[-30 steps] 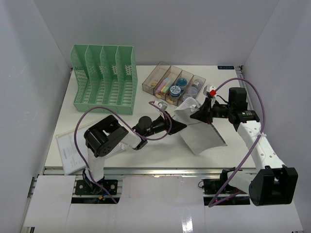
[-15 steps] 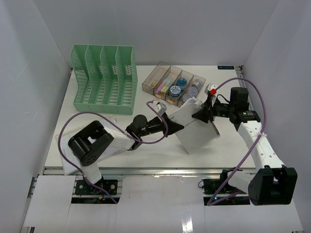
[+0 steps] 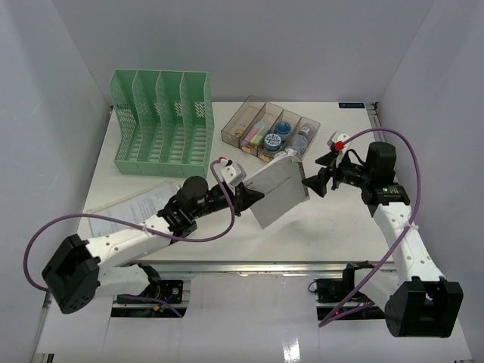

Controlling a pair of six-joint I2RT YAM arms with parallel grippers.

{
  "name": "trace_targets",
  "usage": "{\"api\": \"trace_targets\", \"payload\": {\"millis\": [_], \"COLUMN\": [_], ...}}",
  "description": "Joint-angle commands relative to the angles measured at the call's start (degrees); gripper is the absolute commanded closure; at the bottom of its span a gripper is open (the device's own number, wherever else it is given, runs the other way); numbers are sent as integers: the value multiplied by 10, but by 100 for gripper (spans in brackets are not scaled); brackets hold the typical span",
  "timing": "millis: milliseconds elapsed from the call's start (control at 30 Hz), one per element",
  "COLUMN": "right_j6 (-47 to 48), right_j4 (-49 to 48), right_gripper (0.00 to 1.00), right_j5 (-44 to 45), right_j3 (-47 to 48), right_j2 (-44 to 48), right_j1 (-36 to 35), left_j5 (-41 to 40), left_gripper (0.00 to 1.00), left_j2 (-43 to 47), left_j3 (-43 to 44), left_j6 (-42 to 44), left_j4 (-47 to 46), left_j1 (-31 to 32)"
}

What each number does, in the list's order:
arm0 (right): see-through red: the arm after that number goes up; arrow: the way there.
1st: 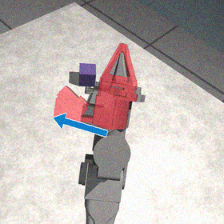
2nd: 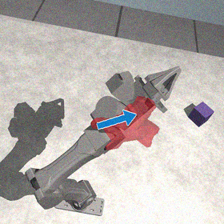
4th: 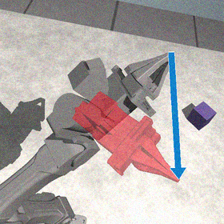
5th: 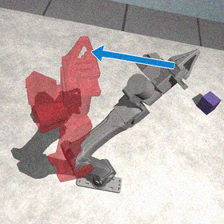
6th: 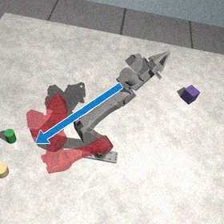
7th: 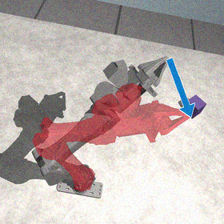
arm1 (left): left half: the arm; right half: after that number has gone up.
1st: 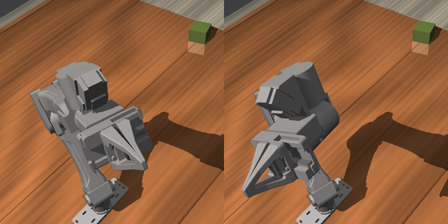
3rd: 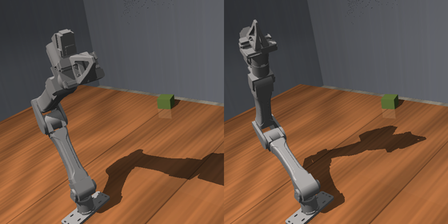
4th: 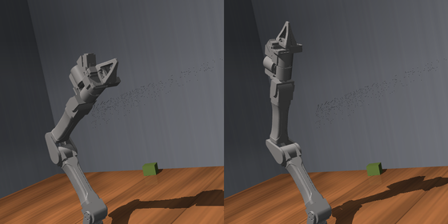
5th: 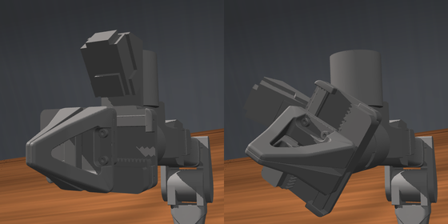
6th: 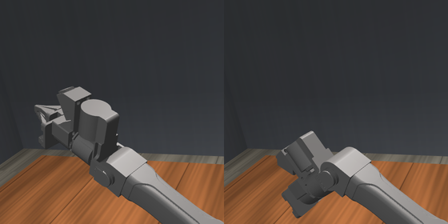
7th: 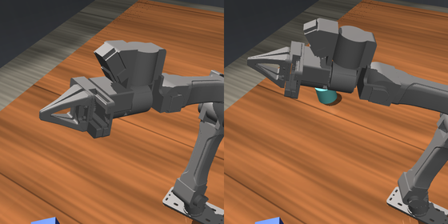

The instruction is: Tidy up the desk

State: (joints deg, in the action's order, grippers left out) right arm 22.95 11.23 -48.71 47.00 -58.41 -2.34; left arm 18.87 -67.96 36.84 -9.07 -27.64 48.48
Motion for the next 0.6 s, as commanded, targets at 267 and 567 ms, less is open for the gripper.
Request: {"api": "trace_targets", "payload": {"millis": [267, 567], "right_j6": [-115, -111], "right_j4": [-81, -92], "right_gripper": [10, 10], "right_j5": [-10, -51], "right_j3": [-54, -77], "right_j2": [75, 105], "right_j1": [88, 90], "left_j5": [-180, -217], "left_gripper": [100, 100], "left_j2": [132, 97], "left_j3": [133, 266], "left_j6": [52, 43], "left_j4": [316, 382], "left_j1": [-103, -168]}}
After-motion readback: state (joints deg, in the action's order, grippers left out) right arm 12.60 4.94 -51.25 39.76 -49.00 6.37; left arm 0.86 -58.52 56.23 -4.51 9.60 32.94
